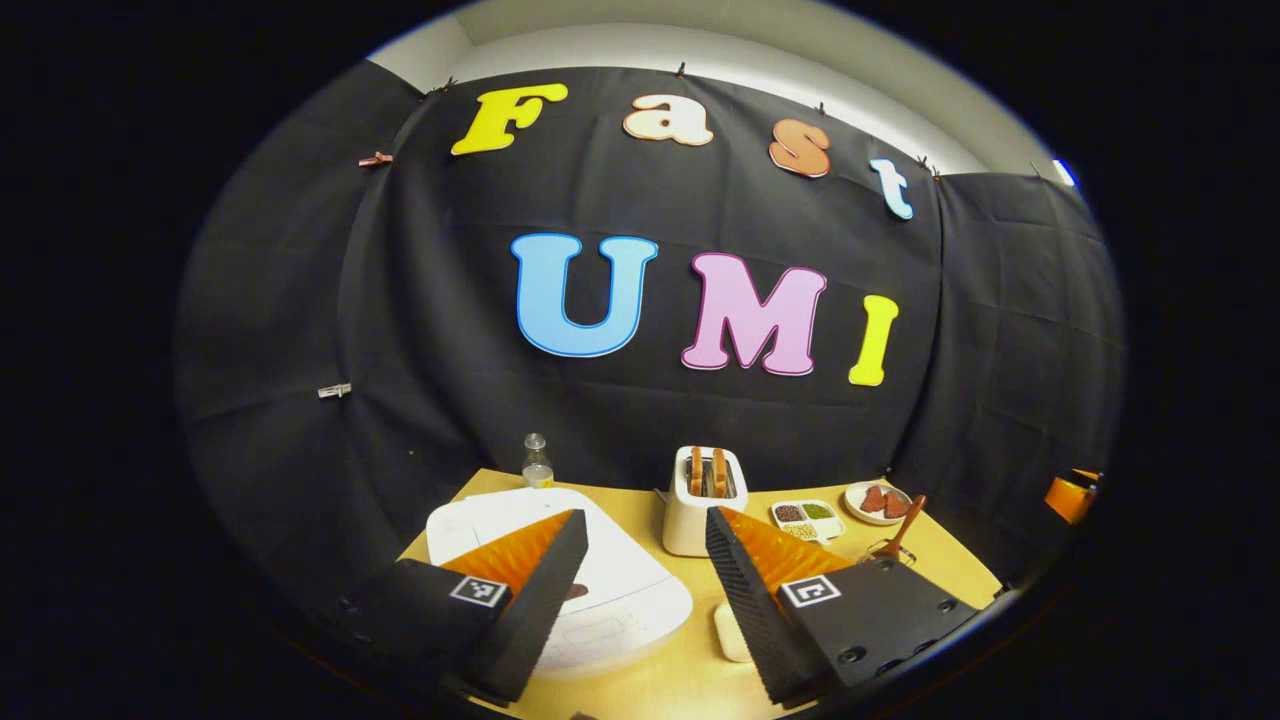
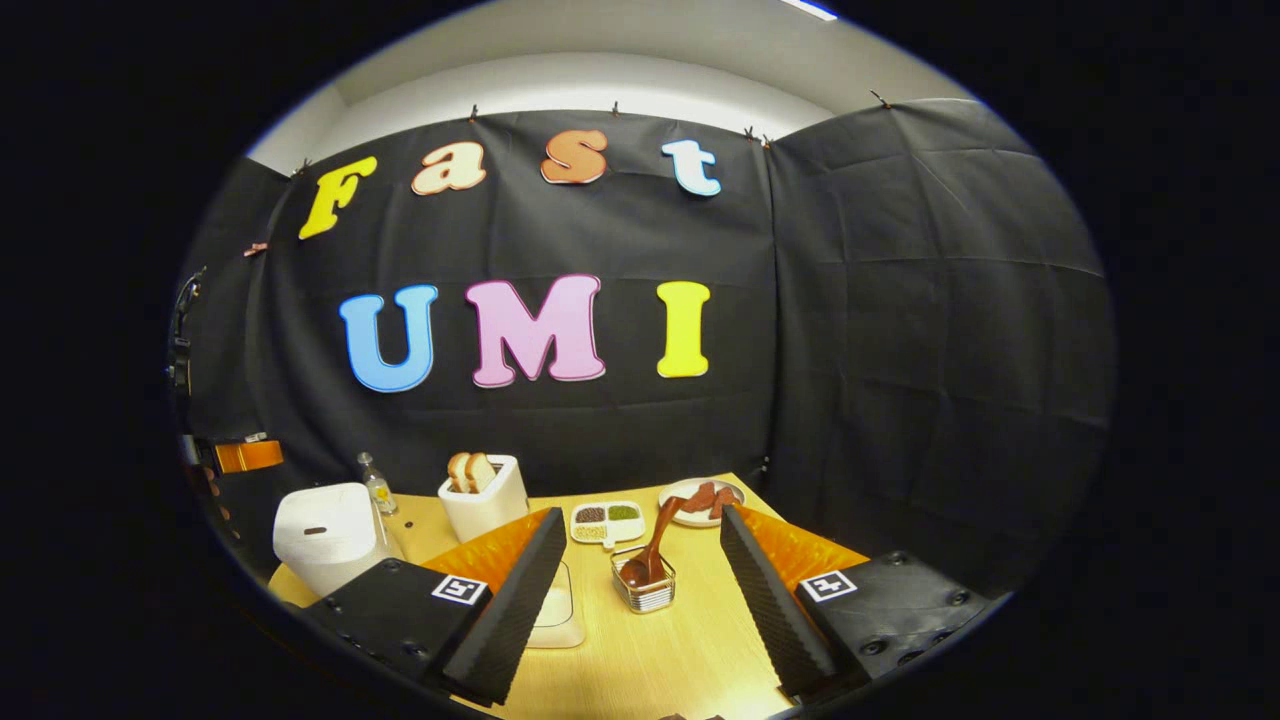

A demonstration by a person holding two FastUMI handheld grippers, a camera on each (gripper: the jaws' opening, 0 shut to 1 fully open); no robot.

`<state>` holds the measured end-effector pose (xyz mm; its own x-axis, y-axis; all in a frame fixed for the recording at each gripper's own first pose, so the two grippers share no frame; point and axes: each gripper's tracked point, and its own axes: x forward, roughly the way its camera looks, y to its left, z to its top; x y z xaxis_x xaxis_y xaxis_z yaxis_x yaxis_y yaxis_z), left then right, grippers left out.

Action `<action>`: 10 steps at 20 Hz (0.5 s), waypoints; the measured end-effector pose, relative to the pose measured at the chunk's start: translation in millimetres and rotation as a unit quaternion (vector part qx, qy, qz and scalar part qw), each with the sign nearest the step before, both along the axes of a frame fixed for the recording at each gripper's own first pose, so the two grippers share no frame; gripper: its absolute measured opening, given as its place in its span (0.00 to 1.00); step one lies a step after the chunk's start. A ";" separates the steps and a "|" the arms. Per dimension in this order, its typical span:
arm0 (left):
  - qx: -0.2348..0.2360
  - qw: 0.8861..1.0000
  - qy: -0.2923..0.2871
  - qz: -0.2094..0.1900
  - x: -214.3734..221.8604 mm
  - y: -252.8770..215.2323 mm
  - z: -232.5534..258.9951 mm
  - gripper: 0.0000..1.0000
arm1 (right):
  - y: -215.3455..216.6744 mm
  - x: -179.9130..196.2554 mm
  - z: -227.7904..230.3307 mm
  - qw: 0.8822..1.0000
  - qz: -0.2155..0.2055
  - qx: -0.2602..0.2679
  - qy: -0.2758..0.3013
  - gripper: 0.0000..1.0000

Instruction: Close the left gripper, press the button to open the rice cooker; take a wooden spoon from the chopstick holder with the right hand, scoop a spoonful of rice and pour it into the rice cooker, then put the wooden spoon back into the chopstick holder.

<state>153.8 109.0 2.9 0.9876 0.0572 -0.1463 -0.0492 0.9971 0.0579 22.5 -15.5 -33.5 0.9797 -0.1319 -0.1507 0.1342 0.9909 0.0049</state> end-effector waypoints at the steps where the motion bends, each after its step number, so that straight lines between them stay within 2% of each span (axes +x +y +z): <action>1: 0.002 1.000 0.005 0.001 7.1 4.8 -0.9 0.74 | 0.6 1.2 -4.5 1.000 -0.003 0.005 0.009 0.98; 2: 0.003 1.000 0.013 0.001 15.2 8.7 -3.4 0.67 | -0.6 1.2 -9.1 1.000 -0.008 0.011 0.016 0.98; 3: 0.003 1.000 0.018 0.002 21.1 13.6 -6.2 0.54 | -1.1 0.3 -13.6 0.999 -0.011 0.019 0.023 0.98; 6: 0.000 1.000 0.028 -0.001 35.8 26.6 -15.8 0.38 | -0.2 -4.9 -24.8 0.998 -0.014 0.036 0.043 0.98; 8: -0.011 0.999 0.046 0.009 41.8 39.1 -29.2 0.21 | -3.6 -12.1 -30.6 0.998 -0.019 0.039 0.052 0.98; 9: -0.017 0.998 0.056 0.012 47.8 45.8 -35.3 0.09 | -5.6 -15.7 -32.3 0.997 -0.021 0.039 0.055 0.98; 10: -0.025 0.998 0.064 0.001 47.3 42.7 -44.0 0.08 | -8.4 -19.6 -33.8 0.997 -0.024 0.037 0.058 0.98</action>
